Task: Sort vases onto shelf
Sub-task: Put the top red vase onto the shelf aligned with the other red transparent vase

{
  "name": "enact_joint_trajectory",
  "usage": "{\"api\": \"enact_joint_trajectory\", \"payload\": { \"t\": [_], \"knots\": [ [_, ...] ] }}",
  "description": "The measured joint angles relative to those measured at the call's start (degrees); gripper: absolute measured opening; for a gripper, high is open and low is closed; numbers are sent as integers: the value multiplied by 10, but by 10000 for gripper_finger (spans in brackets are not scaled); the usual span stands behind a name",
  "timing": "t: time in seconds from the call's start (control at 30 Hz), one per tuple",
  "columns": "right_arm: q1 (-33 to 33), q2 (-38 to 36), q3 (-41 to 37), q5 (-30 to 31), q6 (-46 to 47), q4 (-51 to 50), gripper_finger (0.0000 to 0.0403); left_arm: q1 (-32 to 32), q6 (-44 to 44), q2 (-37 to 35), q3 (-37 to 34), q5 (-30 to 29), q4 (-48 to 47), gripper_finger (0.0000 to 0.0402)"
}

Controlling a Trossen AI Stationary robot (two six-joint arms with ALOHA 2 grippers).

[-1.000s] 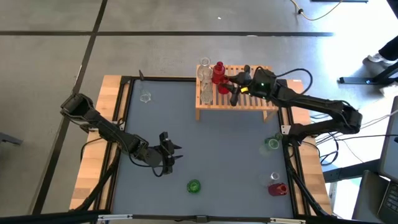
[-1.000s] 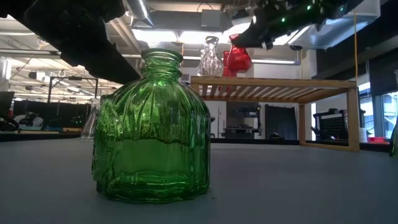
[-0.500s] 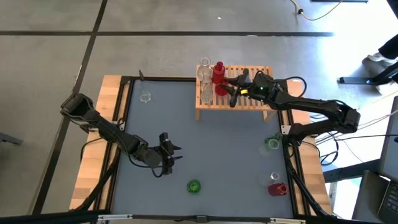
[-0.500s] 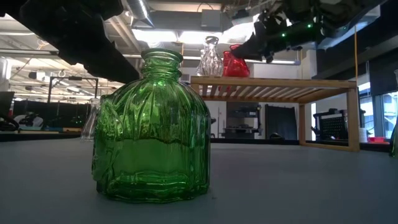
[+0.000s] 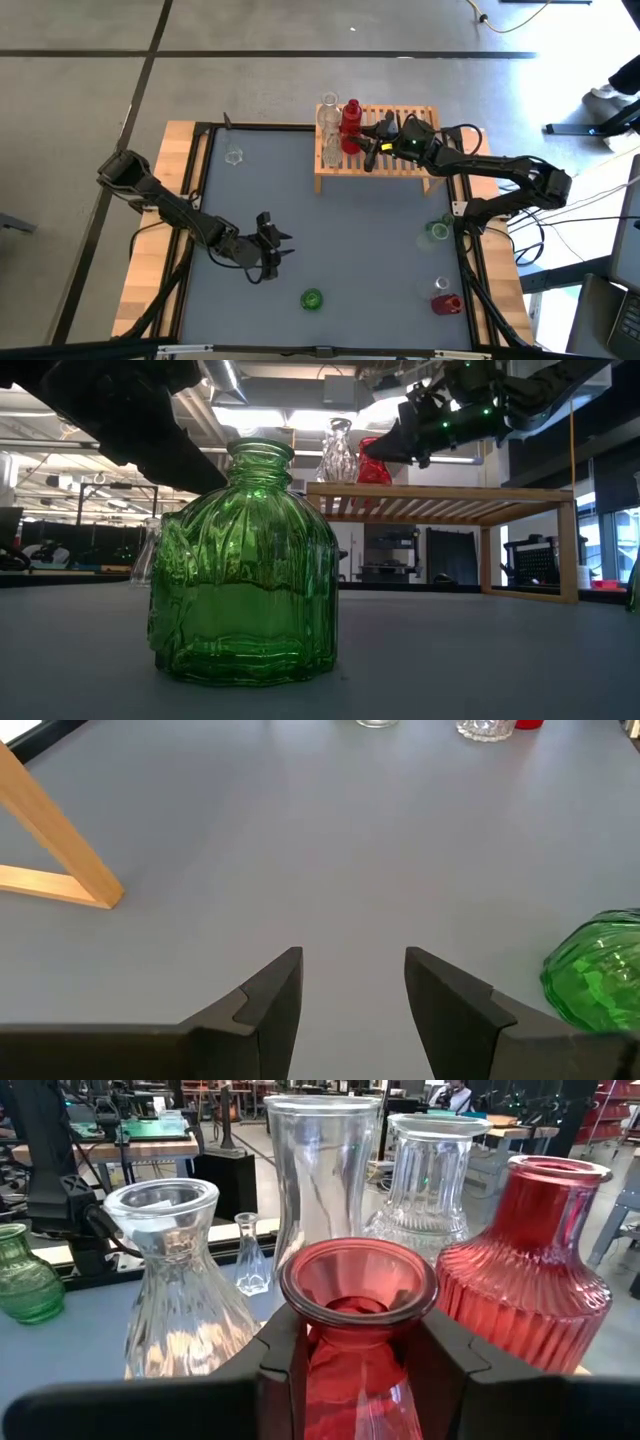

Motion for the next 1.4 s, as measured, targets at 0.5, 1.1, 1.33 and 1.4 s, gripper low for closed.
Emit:
{"api": "enact_joint_trajectory", "payload": {
  "t": [0.5,1.1,1.33,1.4],
  "knots": [
    [0,0,0,20,-1,-1,108,0,0,0,0,2,0,170],
    [0,-6,9,21,-6,-9,232,0,0,0,0,2,0,170],
    [0,-55,64,28,-29,-144,232,0,0,0,0,2,0,170],
    [0,-76,87,36,-42,-208,231,0,-4,0,0,7,0,170]
  ]
}}
